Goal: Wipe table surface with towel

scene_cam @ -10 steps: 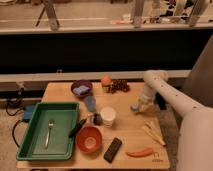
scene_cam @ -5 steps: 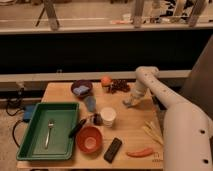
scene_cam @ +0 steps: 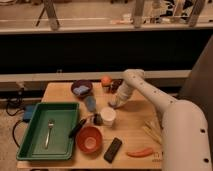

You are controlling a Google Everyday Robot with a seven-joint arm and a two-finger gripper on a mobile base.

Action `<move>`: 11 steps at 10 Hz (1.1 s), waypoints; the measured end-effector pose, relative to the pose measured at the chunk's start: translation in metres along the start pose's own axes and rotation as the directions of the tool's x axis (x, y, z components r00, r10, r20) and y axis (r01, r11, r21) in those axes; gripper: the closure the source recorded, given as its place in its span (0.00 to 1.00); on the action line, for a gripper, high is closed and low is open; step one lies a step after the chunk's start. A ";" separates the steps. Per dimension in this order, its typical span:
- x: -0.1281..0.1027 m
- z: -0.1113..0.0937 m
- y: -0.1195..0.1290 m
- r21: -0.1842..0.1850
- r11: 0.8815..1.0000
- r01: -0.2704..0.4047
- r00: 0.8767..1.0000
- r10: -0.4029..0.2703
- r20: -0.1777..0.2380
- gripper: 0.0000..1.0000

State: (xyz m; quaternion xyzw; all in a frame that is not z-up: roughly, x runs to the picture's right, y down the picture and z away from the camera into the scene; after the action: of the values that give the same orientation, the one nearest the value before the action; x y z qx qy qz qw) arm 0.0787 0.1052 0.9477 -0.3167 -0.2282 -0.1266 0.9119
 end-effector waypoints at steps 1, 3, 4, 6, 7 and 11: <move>-0.006 0.000 0.001 0.003 1.000 0.010 1.000 -0.010 0.009 1.00; -0.009 -0.002 0.014 -0.002 1.000 0.018 1.000 -0.018 0.017 1.00; -0.004 -0.005 0.026 -0.008 1.000 0.011 1.000 -0.011 0.014 1.00; 0.016 -0.018 0.053 -0.014 1.000 -0.020 1.000 0.020 -0.002 1.00; 0.029 -0.026 0.068 -0.016 0.999 -0.041 0.999 0.041 -0.011 1.00; 0.057 -0.039 0.133 -0.077 0.987 -0.141 0.990 0.138 -0.042 1.00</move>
State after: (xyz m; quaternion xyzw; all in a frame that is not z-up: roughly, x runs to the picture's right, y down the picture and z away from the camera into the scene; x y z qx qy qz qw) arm 0.1915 0.1780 0.8799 -0.3658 -0.1836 -0.0772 0.9091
